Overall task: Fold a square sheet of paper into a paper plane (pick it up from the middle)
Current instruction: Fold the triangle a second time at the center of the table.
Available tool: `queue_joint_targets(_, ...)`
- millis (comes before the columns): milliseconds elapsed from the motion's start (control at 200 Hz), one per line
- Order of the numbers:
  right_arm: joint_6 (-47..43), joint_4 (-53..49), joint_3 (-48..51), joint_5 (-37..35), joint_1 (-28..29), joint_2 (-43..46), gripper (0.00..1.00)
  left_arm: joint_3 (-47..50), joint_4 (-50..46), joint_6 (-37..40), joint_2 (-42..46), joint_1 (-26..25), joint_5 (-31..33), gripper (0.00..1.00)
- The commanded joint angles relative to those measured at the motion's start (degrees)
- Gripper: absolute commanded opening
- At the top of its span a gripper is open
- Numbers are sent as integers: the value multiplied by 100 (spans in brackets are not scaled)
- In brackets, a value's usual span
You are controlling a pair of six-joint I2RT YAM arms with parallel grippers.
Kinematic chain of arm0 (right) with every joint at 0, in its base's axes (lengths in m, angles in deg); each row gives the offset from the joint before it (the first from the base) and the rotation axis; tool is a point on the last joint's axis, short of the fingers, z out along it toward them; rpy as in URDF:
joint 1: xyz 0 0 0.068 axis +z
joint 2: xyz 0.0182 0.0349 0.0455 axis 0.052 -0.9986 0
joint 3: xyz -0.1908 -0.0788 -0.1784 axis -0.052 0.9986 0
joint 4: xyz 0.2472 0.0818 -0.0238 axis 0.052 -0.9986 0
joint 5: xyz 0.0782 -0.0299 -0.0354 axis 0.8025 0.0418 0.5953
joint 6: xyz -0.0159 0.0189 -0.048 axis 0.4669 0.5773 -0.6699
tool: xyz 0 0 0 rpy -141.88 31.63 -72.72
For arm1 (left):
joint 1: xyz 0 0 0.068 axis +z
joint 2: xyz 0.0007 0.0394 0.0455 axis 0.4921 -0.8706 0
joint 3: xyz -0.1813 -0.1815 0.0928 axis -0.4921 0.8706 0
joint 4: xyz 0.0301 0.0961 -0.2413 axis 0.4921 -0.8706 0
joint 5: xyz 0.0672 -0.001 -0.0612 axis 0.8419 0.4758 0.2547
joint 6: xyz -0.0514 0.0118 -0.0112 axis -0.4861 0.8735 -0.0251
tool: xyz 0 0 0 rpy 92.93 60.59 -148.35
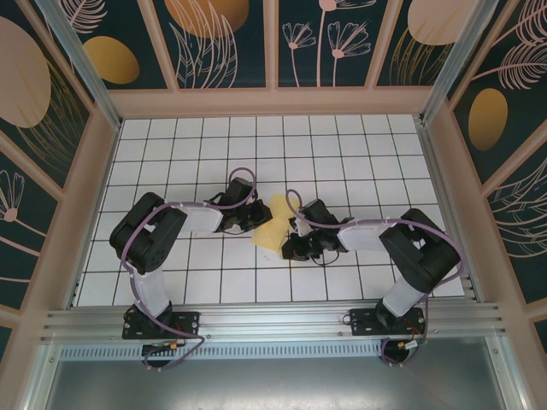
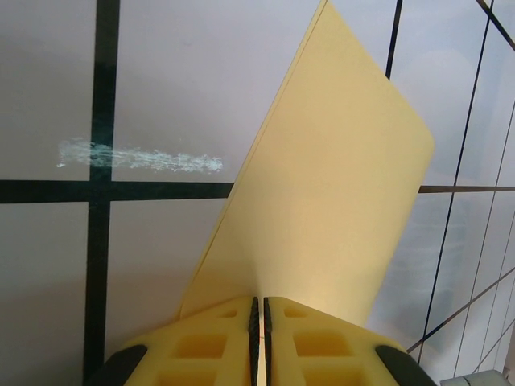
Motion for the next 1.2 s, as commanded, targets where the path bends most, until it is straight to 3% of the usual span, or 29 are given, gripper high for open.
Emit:
queue_joint_targets(0, 126, -65, -139, 163, -54, 455, 10, 215, -272, 176, -161, 83, 382, 14)
queue_joint_targets(115, 229, 36, -525, 166, -59, 492, 10, 225, -208, 176, -89, 86, 309, 14)
queue_joint_targets(330, 327, -108, -1260, -215, 16, -487, 11, 190, -157, 171, -70, 81, 185, 14)
queue_joint_targets(505, 298, -148, -1258, -299, 9, -932, 11, 188, -176, 203, -76, 81, 164, 14)
queue_joint_targets(866, 97, -421, -647, -166, -81, -614, 14, 215, -221, 235, -177, 87, 250, 14)
queue_joint_targets(1196, -122, -928, -796, -413, -72, -130, 15, 210, -220, 247, -154, 80, 216, 14)
